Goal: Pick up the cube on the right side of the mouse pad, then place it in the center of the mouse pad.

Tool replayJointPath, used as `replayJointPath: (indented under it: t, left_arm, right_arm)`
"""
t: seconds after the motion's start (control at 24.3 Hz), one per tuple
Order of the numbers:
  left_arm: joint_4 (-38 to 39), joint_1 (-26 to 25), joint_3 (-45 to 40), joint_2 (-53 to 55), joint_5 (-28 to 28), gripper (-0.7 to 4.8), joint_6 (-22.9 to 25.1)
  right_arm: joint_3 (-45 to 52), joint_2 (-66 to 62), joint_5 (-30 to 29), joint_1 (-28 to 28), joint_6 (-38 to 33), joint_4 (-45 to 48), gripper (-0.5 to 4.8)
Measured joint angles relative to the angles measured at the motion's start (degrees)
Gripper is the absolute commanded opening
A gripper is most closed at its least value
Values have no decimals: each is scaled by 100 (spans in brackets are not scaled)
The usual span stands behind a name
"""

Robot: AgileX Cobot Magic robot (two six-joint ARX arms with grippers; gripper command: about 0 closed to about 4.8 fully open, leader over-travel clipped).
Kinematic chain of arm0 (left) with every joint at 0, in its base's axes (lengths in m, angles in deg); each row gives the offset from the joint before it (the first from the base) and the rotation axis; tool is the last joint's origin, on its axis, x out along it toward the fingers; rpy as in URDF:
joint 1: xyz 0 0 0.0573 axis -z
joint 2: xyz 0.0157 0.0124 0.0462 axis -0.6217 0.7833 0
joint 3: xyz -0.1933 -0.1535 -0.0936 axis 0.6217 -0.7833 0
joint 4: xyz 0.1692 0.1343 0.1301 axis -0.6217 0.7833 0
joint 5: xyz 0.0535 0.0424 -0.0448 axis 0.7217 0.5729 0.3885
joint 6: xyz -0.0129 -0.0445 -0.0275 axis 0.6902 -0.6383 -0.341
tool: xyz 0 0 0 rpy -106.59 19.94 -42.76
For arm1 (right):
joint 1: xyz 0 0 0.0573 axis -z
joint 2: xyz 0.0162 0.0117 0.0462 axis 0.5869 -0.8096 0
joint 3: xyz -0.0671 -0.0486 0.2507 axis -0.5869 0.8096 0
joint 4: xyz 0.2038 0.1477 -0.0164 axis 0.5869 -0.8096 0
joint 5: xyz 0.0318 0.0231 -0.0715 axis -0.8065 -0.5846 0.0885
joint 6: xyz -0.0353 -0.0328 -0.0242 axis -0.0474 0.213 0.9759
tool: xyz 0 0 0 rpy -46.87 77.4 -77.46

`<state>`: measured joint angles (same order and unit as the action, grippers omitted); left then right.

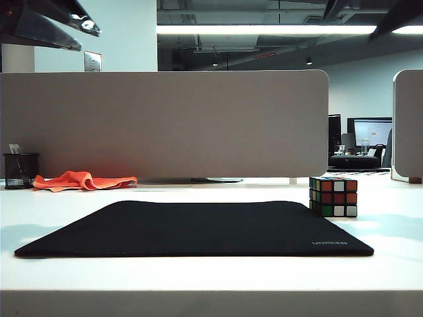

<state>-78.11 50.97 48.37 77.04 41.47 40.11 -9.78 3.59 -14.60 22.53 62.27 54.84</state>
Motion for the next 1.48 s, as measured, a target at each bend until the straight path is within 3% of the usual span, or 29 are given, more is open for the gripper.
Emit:
replayJointPath:
  t: [0.21, 0.29, 0.62, 1.11, 1.48]
  left_arm:
    - [17, 20, 0, 0, -20, 223, 0]
    - [55, 17, 0, 0, -17, 250, 0]
    - [76, 11, 0, 0, -15, 250, 2]
    - [81, 20, 0, 0, -284, 250, -2]
    - [90, 334, 11, 4, -383, 249, 4]
  right_arm:
    - [-291, -1270, 809, -144, -28, -262, 479]
    - [-306, -1591, 857, -142, -219, -380, 479]
    - [-699, -2627, 861, -142, -575, -525, 479]
    - [-1231, -3399, 1078, -140, -595, -704, 479]
    - [-1252, -3762, 1198, -109, -592, -866, 479]
